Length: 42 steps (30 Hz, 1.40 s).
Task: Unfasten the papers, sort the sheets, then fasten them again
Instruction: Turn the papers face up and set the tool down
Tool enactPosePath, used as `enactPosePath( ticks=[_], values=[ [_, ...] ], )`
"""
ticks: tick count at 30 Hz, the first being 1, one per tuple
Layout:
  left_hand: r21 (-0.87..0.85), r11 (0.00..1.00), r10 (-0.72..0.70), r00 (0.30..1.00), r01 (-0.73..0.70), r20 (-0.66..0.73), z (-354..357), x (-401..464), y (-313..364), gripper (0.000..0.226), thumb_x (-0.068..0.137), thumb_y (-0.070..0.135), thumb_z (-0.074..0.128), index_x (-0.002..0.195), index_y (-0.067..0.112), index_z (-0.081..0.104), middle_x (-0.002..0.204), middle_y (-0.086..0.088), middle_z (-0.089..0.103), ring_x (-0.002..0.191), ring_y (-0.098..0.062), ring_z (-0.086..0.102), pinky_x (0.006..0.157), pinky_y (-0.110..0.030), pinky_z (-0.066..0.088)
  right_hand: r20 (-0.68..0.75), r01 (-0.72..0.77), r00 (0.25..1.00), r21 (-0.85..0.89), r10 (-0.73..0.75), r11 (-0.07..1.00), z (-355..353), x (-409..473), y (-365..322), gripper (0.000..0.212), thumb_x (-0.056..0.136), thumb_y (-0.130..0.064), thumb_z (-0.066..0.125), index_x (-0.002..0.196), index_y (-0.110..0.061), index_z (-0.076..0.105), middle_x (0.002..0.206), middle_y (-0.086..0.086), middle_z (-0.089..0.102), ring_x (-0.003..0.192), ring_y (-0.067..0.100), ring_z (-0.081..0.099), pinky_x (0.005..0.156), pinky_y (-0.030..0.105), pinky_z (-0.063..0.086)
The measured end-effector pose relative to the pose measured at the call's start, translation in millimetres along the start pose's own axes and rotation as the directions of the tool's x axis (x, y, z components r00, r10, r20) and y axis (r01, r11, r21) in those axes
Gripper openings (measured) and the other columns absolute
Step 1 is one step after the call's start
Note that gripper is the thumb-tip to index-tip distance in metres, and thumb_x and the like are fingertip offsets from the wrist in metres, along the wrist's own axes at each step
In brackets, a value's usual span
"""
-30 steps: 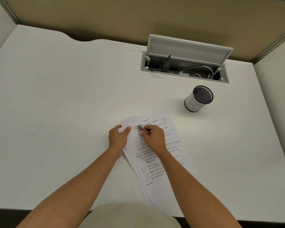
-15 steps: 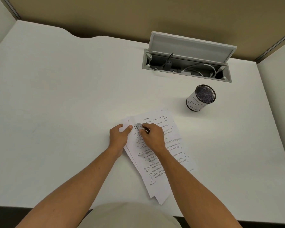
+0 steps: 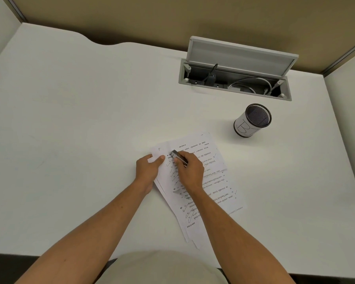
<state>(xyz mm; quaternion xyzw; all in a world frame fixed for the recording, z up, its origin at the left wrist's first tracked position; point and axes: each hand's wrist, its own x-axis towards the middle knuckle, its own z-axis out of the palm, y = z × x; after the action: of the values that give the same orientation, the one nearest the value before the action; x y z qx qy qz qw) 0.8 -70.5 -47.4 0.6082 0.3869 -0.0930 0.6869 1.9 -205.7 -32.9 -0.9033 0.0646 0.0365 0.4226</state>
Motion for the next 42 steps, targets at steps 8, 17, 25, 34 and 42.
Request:
enactPosePath(
  ticks=[8,17,25,34,42],
  values=[
    [-0.020,0.999,-0.036,0.999,0.036,-0.003,0.1,-3.4,2.2,0.042,0.083,0.020,0.078,0.120,0.005,0.063,0.112,-0.007,0.070,0.099,-0.026,0.069,0.088,-0.045,0.057,0.032,-0.121,0.993,0.131,0.118,0.984,-3.5,3.4,0.0,0.022,0.087,-0.038,0.066,0.101,-0.021,0.070,0.086,-0.012,0.069,0.078,0.006,0.060,0.070,0.023,0.044],
    [-0.039,0.999,-0.025,1.000,0.025,0.000,-0.4,-3.5,2.3,0.032,0.083,0.016,0.077,0.113,0.008,0.068,0.106,-0.009,0.073,0.094,-0.026,0.071,0.085,-0.045,0.059,0.141,-0.289,0.956,0.310,0.257,0.906,-13.4,16.0,-2.5,0.018,0.082,-0.042,0.069,0.081,-0.024,0.071,0.077,-0.002,0.071,0.070,0.010,0.060,0.071,0.035,0.052],
    [0.021,1.000,0.010,0.999,-0.009,-0.039,2.1,-0.2,0.9,0.016,0.082,0.019,0.078,0.093,0.021,0.067,0.102,-0.003,0.072,0.088,-0.019,0.070,0.079,-0.038,0.059,0.124,-0.352,0.935,0.409,0.331,0.842,-13.2,13.3,0.1,0.015,0.085,-0.032,0.068,0.090,-0.019,0.074,0.077,-0.006,0.068,0.071,0.009,0.060,0.066,0.024,0.045],
    [0.053,0.999,0.008,0.997,-0.004,-0.077,4.1,-0.5,0.3,0.039,0.084,0.022,0.077,0.119,0.008,0.066,0.116,-0.009,0.070,0.098,-0.025,0.069,0.087,-0.045,0.058,0.136,-0.373,0.922,0.561,0.362,0.739,-19.9,15.2,3.5,0.013,0.084,-0.029,0.072,0.091,-0.018,0.074,0.069,-0.003,0.066,0.057,0.002,0.056,0.061,0.022,0.046],
    [0.122,0.991,0.064,0.996,-0.056,-0.067,2.9,-2.3,-0.5,0.034,0.083,0.024,0.077,0.113,0.011,0.065,0.118,-0.009,0.068,0.101,-0.024,0.067,0.088,-0.042,0.057,0.090,-0.252,0.968,0.347,0.235,0.903,-27.8,9.3,16.8,0.014,0.085,-0.033,0.070,0.096,-0.024,0.070,0.087,-0.009,0.070,0.081,0.005,0.063,0.075,0.021,0.051]
  ],
)
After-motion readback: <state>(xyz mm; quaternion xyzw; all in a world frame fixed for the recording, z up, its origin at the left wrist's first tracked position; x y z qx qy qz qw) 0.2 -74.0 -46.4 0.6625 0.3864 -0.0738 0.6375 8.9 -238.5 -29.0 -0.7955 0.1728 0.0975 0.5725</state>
